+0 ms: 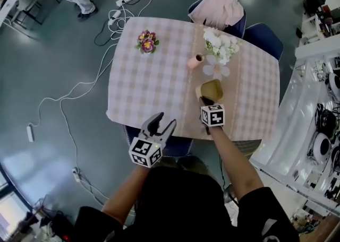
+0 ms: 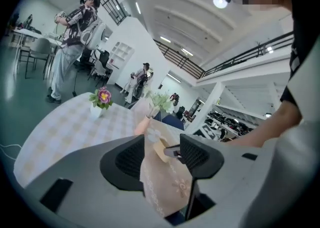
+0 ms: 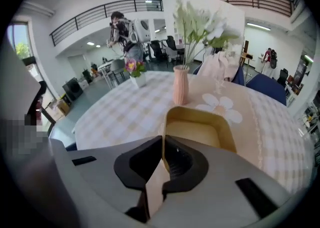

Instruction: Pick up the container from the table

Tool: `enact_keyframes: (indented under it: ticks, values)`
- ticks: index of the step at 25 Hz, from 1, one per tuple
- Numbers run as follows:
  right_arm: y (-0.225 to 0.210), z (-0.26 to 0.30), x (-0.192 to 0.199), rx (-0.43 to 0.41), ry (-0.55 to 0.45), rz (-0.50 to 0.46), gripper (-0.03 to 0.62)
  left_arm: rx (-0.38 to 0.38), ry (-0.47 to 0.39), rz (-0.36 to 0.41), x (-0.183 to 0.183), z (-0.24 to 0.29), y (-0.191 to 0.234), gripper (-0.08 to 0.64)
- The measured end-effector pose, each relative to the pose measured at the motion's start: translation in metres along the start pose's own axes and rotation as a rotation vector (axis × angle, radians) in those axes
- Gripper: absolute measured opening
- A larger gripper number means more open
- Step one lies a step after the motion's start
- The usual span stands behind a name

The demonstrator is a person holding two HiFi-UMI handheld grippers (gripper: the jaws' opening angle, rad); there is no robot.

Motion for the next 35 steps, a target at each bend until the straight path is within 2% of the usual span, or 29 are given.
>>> enact_keyframes:
  ticks: [4, 8, 14, 16, 20, 25, 31, 35]
  values:
    - [-0.013, -0.070, -0.010, -0.025, -0.157, 0.073, 0.014, -0.014, -0.081, 0.068, -0.034, -0.007, -0.006, 0.158]
    - [-0.020, -0.141, -0.015, -0.081, -0.306, 0.206, 0.014, 0.026, -0.086, 0.150, -0.056, -0.008, -0.026, 0.116]
    - [-0.034, -0.235, -0.019, -0.118, -0.505, 0.349, 0.014, 0.057, -0.130, 0.205, -0.076, -0.007, -0.077, 0.029]
    - [-0.039, -0.261, -0.020, -0.111, -0.580, 0.372, 0.014, 0.060, -0.137, 0.230, -0.083, -0.005, -0.093, 0.021]
    - [-0.050, -0.296, -0.029, -0.080, -0.700, 0.350, 0.014, 0.087, -0.147, 0.287, -0.090, 0.006, -0.119, 0.017]
    - [-0.060, -0.312, -0.038, -0.056, -0.763, 0.319, 0.012, 0.125, -0.154, 0.330, -0.095, 0.018, -0.138, 0.017]
    - [-0.071, -0.315, -0.037, -0.035, -0.772, 0.317, 0.012, 0.170, -0.172, 0.330, -0.101, 0.032, -0.147, 0.017]
    - [-0.072, -0.315, -0.035, -0.037, -0.763, 0.309, 0.012, 0.168, -0.166, 0.343, -0.104, 0.036, -0.149, 0.017]
Point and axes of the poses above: the fingertips, and each gripper's own axes: z forward along the fingers, y to its left, x out of its underside, the point moved 8 cm from there along -z, backward along the fingers, and after that the axes turned 15 degrees about x, right-handed, at the moved point
